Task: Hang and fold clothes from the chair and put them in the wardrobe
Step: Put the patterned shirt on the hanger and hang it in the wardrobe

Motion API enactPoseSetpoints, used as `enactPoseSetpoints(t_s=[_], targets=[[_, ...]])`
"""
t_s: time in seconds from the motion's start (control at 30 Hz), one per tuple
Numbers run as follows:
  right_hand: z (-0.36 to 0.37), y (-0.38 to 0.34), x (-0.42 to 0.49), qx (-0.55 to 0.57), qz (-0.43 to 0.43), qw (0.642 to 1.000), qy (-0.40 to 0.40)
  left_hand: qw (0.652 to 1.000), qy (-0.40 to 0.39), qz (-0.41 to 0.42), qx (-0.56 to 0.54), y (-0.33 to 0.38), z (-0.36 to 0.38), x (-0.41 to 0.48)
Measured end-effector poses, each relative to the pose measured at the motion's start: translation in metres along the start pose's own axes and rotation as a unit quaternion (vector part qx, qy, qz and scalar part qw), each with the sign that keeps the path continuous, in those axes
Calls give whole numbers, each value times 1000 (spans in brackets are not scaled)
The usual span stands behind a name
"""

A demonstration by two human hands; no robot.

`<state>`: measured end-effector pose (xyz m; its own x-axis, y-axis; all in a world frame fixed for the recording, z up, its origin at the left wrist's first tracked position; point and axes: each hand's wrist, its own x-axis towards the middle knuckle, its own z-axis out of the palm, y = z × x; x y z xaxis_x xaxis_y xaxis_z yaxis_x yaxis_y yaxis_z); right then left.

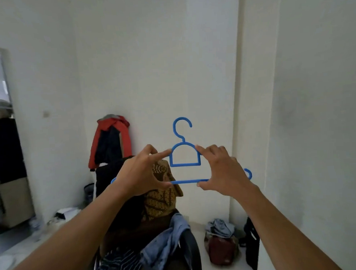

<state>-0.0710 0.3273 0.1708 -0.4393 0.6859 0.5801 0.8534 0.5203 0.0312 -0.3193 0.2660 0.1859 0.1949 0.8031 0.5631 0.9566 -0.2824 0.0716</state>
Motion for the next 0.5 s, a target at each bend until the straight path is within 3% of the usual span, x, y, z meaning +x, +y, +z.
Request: enactPoseSetpoints(t_s=[0.17,0.5], targets=[[84,17,53,21,-27,999,-39,999,-30,-39,14,-53,70,29],[262,85,148,95,8,985,-144,990,-118,-78,28,-137,230,126]])
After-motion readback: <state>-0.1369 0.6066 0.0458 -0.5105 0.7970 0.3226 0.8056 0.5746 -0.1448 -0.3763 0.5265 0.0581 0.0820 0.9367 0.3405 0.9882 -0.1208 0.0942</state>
